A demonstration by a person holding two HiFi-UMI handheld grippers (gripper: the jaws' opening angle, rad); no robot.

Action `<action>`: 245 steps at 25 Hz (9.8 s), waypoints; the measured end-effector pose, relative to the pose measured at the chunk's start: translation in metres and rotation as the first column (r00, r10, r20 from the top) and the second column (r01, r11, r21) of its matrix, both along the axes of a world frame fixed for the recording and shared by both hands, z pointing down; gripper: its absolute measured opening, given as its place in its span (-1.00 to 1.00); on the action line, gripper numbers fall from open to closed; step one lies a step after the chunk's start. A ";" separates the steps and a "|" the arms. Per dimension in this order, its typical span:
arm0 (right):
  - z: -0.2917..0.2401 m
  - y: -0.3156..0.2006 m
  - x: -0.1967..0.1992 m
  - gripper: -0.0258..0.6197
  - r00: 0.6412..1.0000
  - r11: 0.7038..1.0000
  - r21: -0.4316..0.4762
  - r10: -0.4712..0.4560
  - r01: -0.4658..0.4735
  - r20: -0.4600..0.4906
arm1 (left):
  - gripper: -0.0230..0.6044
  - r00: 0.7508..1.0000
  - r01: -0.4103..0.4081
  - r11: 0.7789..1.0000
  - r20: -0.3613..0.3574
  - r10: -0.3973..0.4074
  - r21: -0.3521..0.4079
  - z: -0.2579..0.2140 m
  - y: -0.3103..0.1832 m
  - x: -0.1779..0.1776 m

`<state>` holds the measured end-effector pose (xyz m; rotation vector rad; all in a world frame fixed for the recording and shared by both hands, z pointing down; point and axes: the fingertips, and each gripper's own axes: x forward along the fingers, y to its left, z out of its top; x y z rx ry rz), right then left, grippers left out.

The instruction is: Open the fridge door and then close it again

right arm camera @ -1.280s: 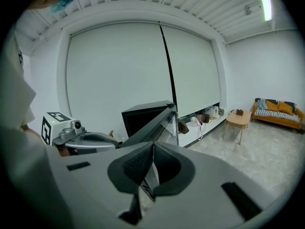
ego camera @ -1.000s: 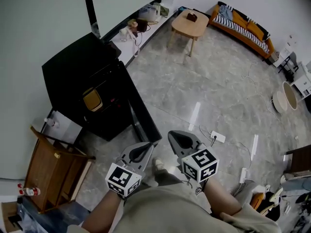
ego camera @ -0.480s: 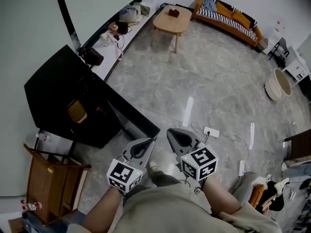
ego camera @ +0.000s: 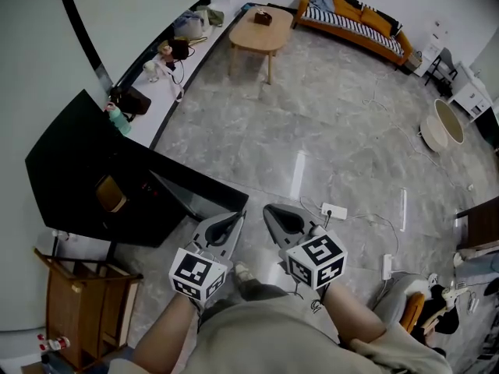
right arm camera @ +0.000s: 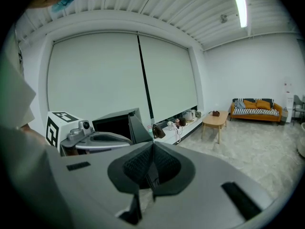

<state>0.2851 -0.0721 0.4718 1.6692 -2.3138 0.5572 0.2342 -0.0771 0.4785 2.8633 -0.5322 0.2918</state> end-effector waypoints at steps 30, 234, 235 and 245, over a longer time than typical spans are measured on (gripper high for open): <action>0.016 -0.060 0.081 -0.93 0.995 0.996 0.012 0.093 -0.093 0.027 | -0.90 0.995 0.093 0.995 0.029 -0.092 -0.029 0.012 -0.120 0.066; 0.007 0.008 -0.137 -0.31 0.873 0.873 0.021 -0.487 0.487 0.018 | -0.90 0.846 0.512 0.842 0.067 -0.528 0.170 -0.068 0.000 -0.299; 0.007 0.012 -0.144 -0.31 0.868 0.868 0.019 -0.497 0.497 0.022 | -0.90 0.842 0.519 0.838 0.067 -0.535 0.171 -0.068 0.003 -0.304; 0.006 0.031 -0.222 -0.31 0.785 0.785 0.016 -0.619 0.619 0.020 | -0.90 0.786 0.599 0.782 0.059 -0.615 0.171 -0.067 0.020 -0.365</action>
